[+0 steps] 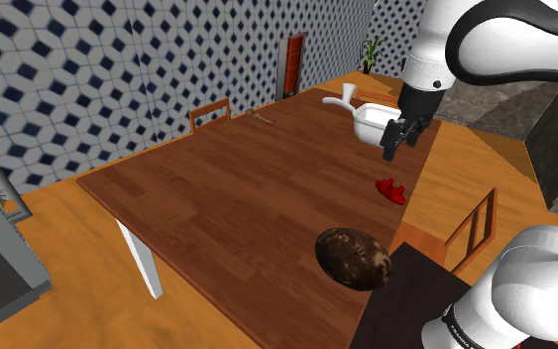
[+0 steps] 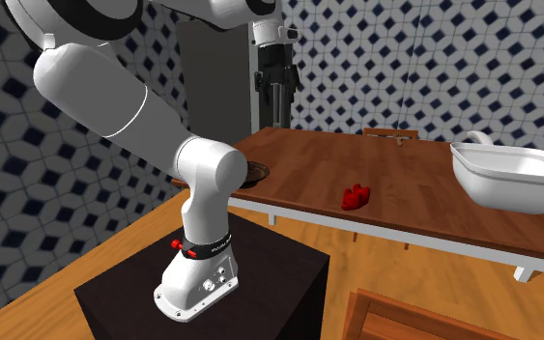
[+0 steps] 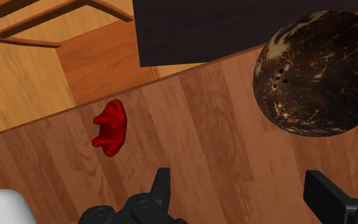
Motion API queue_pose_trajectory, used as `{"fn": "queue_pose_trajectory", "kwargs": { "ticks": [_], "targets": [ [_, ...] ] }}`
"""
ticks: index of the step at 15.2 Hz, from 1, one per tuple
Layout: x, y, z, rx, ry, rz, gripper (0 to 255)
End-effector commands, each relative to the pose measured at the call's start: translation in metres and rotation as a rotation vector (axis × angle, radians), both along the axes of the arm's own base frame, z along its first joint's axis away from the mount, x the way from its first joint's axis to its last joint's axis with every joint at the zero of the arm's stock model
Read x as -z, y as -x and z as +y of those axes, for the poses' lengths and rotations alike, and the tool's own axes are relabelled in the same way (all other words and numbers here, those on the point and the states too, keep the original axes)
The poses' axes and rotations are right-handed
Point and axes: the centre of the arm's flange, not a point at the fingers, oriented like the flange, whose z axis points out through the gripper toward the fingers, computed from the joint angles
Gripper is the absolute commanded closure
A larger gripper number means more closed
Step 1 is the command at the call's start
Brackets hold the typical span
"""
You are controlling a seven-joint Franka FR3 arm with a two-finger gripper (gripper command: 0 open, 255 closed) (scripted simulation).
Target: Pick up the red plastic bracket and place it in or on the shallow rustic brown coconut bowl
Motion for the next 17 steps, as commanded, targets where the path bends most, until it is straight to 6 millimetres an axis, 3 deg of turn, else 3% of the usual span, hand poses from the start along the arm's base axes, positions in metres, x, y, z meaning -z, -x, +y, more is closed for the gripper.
{"fn": "queue_pose_trajectory", "kwargs": {
  "ticks": [1, 17],
  "targets": [
    [0.000, 0.000, 0.000, 0.000, 0.000, 0.000, 0],
    [0.137, -0.042, -0.164, 0.078, -0.060, 0.018, 0]
  ]
}}
